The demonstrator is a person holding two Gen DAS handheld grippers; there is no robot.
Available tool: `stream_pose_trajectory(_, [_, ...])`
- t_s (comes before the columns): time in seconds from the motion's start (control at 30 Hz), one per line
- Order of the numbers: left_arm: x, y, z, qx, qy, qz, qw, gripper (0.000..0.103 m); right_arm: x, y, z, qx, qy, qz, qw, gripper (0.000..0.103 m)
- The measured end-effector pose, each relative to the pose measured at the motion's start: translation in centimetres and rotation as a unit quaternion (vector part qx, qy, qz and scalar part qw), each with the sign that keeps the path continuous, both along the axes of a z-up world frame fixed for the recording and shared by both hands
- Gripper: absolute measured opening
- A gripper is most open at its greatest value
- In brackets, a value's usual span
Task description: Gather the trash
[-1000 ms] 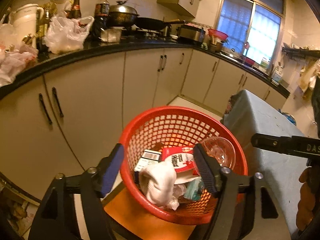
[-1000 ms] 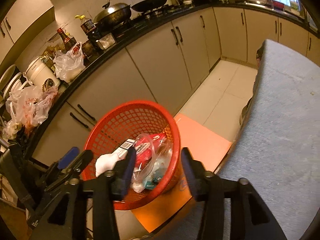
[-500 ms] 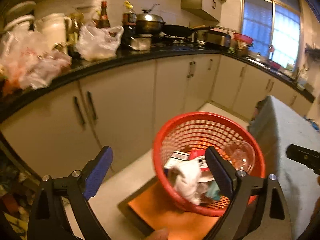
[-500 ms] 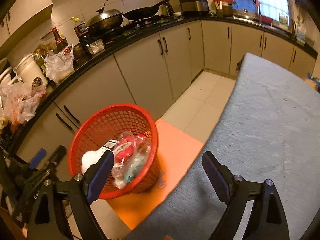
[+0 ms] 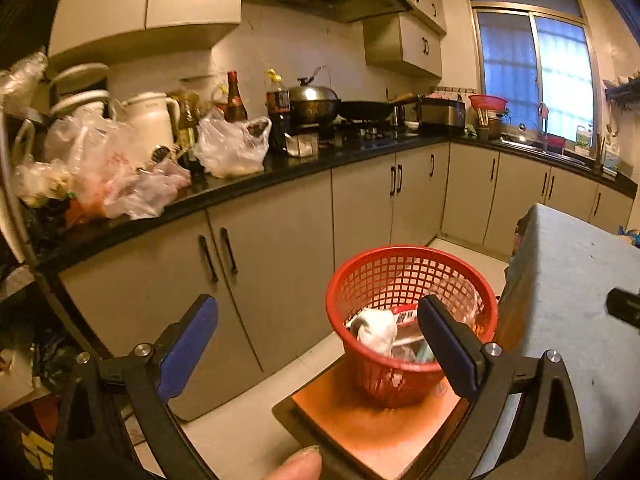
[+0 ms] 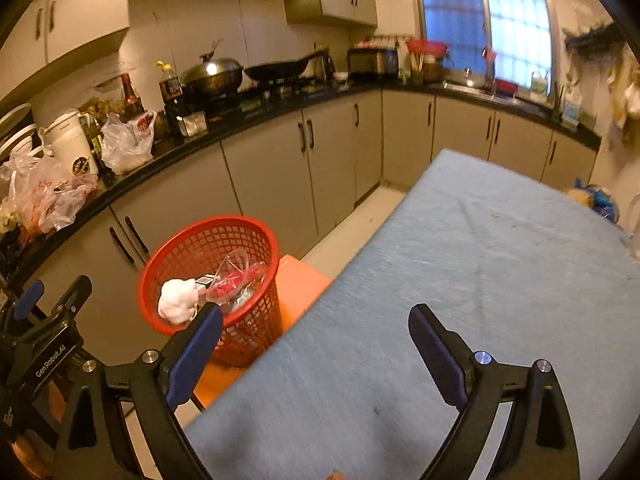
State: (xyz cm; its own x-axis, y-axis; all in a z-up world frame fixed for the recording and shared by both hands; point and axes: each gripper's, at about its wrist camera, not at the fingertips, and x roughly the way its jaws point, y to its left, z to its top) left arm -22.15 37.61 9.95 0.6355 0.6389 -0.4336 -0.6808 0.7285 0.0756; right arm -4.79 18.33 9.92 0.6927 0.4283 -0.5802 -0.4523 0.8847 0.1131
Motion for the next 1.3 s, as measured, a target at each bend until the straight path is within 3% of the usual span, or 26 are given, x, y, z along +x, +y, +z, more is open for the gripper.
stream_pose_trajectory(0.13, [-2.1, -3.3, 0.2, 0.025, 0.006, -0.016, 0.9995, 0.099, -3.9, -2.9, 0.5, 0.002, -0.035, -0.013, 0.999, 0.100])
stream_pose_trajectory(0.33, [-5.0, -7.3, -0.2, 0.031, 0.019, -0.042, 0.9985, 0.099, -9.3, -5.9, 0.0, -0.007, -0.069, -0.030, 0.997, 0.102])
stream_pose_trajectory(0.63, [-8.6, -9.8, -0.9, 0.021, 0.010, -0.039, 0.9990, 0.099, -15.5, -8.3, -1.2, -0.024, -0.090, -0.045, 0.995, 0.103])
stream_pose_trajectory(0.77, [-9.6, -11.1, -0.8, 0.034, 0.000, -0.042, 0.9986, 0.099, -17.8, -8.6, -1.4, -0.027, -0.104, -0.052, 0.993, 0.103])
stream_pose_trajectory(1.3, [-8.9, -11.4, -2.2, 0.039, 0.016, -0.038, 0.9984, 0.099, -18.0, -7.3, -3.2, -0.051, -0.092, -0.040, 0.994, 0.103])
